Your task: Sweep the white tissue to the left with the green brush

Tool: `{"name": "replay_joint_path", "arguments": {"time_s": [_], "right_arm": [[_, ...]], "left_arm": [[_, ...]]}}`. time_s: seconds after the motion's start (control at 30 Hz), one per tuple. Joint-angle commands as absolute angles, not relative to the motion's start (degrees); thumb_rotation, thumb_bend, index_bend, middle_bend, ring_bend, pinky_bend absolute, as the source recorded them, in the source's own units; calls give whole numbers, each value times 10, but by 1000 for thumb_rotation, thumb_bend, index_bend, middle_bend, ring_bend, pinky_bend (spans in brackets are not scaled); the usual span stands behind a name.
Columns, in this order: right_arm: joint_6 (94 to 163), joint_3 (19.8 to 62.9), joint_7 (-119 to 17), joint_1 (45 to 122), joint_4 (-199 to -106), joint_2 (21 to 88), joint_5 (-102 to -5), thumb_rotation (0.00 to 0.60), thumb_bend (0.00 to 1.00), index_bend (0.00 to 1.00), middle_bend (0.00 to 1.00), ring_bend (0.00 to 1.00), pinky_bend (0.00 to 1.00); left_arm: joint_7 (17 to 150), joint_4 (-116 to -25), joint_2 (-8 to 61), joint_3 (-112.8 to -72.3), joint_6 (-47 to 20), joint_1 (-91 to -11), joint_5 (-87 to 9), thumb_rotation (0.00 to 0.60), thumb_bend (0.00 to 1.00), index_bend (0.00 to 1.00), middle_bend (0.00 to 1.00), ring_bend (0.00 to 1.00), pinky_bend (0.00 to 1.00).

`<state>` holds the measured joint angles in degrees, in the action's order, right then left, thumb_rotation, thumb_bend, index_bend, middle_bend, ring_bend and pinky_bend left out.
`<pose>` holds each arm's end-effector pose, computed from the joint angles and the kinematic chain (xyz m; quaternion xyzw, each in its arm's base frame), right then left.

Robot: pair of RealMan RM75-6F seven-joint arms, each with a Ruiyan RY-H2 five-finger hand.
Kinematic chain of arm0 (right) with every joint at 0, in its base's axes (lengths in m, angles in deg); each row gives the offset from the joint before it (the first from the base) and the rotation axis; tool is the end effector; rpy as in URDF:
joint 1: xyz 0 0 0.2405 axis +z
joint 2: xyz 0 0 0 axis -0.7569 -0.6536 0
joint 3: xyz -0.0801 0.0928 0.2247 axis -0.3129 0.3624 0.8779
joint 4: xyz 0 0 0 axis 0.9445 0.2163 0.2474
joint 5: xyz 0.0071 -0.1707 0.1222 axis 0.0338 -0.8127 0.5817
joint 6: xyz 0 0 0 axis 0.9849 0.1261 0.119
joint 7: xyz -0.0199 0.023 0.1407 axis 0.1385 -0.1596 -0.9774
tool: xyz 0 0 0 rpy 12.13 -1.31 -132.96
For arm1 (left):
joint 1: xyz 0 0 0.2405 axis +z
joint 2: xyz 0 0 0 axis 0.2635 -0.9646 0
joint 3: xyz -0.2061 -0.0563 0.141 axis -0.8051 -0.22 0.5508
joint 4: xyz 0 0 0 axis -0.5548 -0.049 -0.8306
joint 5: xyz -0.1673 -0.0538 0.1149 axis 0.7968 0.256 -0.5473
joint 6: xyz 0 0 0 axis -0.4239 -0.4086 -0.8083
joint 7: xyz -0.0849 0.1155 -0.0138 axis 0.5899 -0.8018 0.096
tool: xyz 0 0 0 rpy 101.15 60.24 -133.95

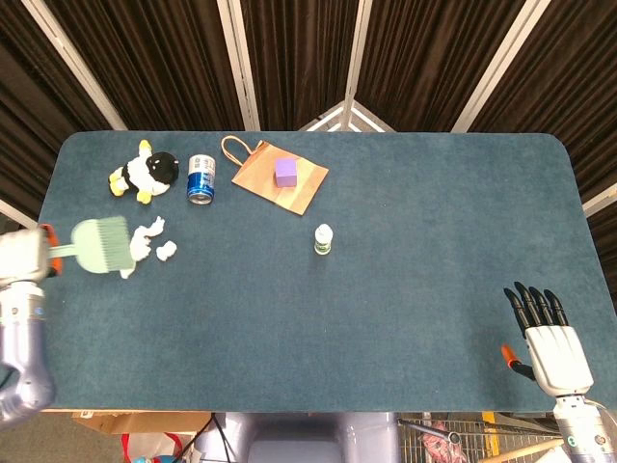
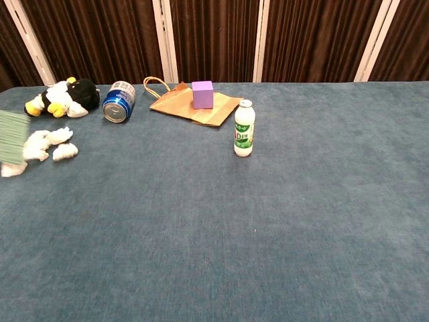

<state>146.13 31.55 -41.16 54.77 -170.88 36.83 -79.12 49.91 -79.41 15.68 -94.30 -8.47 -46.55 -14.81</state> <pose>-0.3062 -0.1748 0.1354 0.6514 -0.3644 0.3376 0.5735 -0.3217 0.3377 0.1488 -0.5445 -0.3860 -0.1720 0.7245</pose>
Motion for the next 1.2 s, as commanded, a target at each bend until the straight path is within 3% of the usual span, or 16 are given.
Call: {"name": "replay_joint_path", "arguments": {"time_s": [0.03,0.3,0.5,0.67,0.77,0.83,0.93,1.1,1.17,1.2], "right_arm": [[1460,314,-408,548,-1710,370,-793,600,323,0,0,0,0],[1459,315,-403,550,-1710,372,-793,600,323,0,0,0,0],[1457,315,-404,551,-1708,372,-795,600,323,0,0,0,0],[1458,315,-406,551,-1707,372,-796,600,323,0,0,0,0],[1459,316,-407,550,-1707,371,-795,600,322,0,0,0,0],[1460,316,-408,549,-1707,370,-794,600,322,0,0,0,0],[1462,316,-410,548,-1707,369,-794,600,323,0,0,0,0],[1464,316,-411,547,-1705,367,-794,600,322,0,0,0,0],[1463,316,-411,547,-1707,367,-795,600,322,0,0,0,0],[1463,315,-409,547,-1706,367,-796,600,322,0,0,0,0]], "left_arm": [[555,-764,123,-961,-106,-441,-138,600,716,771,1000,1000,1000],[682,-833,78,-999,-92,-411,-206,600,716,771,1000,1000,1000],[669,-953,74,-965,-70,-403,-295,600,712,767,1000,1000,1000],[619,-1025,124,-921,-71,-409,-339,600,681,732,1000,1000,1000],[597,-1045,163,-901,-73,-411,-348,600,497,644,1000,1000,1000],[576,-1047,180,-887,-72,-411,-355,600,241,512,1000,1000,1000],[537,-1039,196,-868,-52,-406,-369,600,35,354,1000,1000,1000],[540,-1025,181,-853,-19,-384,-401,600,0,216,987,978,1000],[562,-1022,165,-848,-8,-371,-415,600,0,135,882,898,960],[576,-1020,153,-845,1,-363,-426,600,0,89,776,819,907]]}}
